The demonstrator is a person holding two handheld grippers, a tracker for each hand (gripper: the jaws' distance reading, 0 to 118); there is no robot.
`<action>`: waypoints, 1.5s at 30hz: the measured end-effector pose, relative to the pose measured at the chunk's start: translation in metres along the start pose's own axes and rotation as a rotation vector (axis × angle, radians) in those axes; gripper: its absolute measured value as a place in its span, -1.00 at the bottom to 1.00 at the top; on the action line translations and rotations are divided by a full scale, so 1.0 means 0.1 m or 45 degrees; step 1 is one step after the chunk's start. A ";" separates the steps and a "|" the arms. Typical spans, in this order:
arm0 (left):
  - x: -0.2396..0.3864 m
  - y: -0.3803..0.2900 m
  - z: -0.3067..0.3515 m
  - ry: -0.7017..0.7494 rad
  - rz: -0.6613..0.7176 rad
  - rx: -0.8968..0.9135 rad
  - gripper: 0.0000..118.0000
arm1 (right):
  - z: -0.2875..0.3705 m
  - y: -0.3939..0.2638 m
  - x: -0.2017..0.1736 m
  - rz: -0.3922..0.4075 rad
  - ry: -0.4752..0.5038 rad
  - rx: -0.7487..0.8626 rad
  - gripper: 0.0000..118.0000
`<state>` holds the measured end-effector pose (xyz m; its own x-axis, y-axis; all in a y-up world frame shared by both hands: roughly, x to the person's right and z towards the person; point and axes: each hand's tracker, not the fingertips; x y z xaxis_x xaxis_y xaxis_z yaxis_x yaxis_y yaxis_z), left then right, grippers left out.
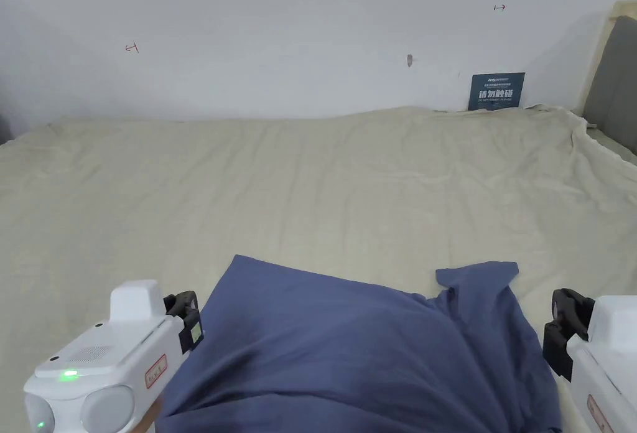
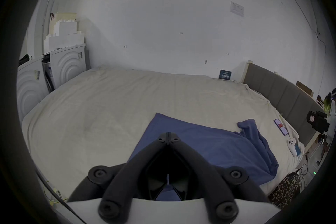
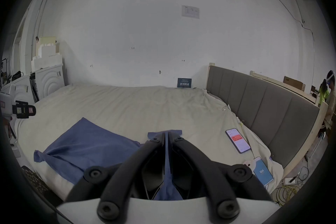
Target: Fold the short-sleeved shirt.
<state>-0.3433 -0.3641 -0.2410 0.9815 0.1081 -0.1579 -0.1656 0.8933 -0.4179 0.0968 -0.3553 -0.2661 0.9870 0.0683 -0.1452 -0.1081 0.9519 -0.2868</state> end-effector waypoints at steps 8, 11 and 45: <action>0.01 0.28 -0.86 -0.064 0.011 -0.102 -1.00 | -0.33 0.06 0.04 -0.017 -0.010 -0.015 -1.00; -0.03 0.45 -1.35 -0.074 -0.017 -0.158 -1.00 | -0.51 0.05 0.06 -0.019 -0.018 -0.038 -1.00; -0.15 0.32 -3.71 0.037 -0.220 -0.752 -1.00 | -1.37 -0.32 0.37 -0.073 -0.101 -0.313 -1.00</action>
<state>-0.3992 -0.4984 -0.5836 0.9973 -0.0360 -0.0645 -0.0377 0.5033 -0.8633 0.1209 -0.4244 -0.3922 0.9976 0.0488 -0.0500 -0.0676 0.8544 -0.5152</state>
